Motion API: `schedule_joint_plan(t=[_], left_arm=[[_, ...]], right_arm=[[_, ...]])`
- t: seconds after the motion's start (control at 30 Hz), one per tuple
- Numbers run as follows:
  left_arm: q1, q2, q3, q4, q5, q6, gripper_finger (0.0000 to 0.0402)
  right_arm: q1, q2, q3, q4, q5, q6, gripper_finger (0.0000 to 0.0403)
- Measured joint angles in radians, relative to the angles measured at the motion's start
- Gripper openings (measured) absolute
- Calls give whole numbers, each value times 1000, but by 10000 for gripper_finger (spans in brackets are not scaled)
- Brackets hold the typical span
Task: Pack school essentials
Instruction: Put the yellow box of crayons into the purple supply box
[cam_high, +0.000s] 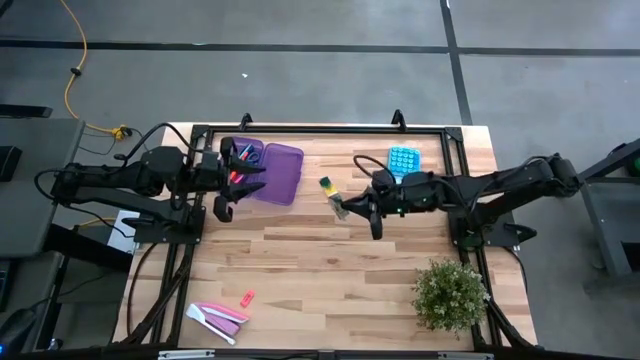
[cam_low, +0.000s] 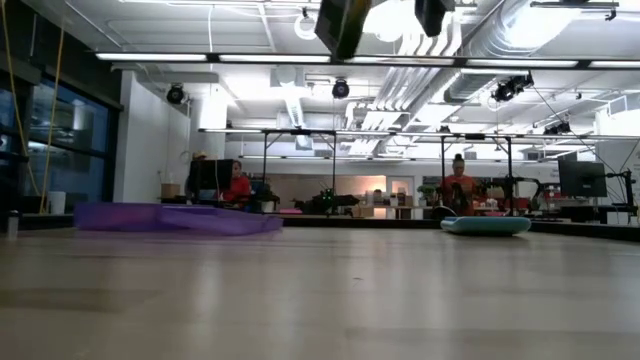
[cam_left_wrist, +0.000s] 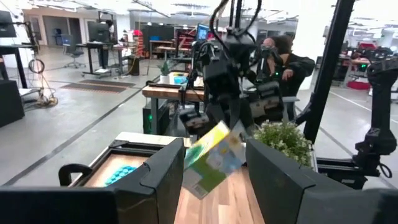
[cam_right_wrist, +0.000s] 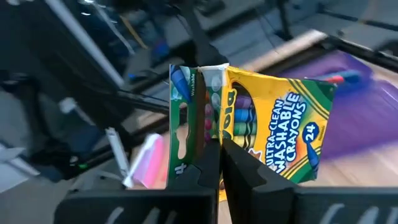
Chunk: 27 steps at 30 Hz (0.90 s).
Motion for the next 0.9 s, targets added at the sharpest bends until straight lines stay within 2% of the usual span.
schedule_joint_plan(t=[0.27, 0.4, 0.6, 0.73, 0.9], left_arm=[[-8, 32, -1, -8, 0, -6, 161], [-8, 79, -1, -7, 1, -77, 169], [-8, 204, 51, -41, 74, -91, 210], [-9, 307, 131, -80, 97, -33, 243], [-5, 432, 233, -181, 109, 29, 280]], right_arm=[[-28, 0, 0, 30, -116, -43, 0], [-28, 0, 0, 30, -160, -86, 0], [-36, 0, 0, 19, -196, -82, 0], [-40, 5, 0, 4, -217, -74, 0], [-35, 25, 0, -2, -294, -42, 0]])
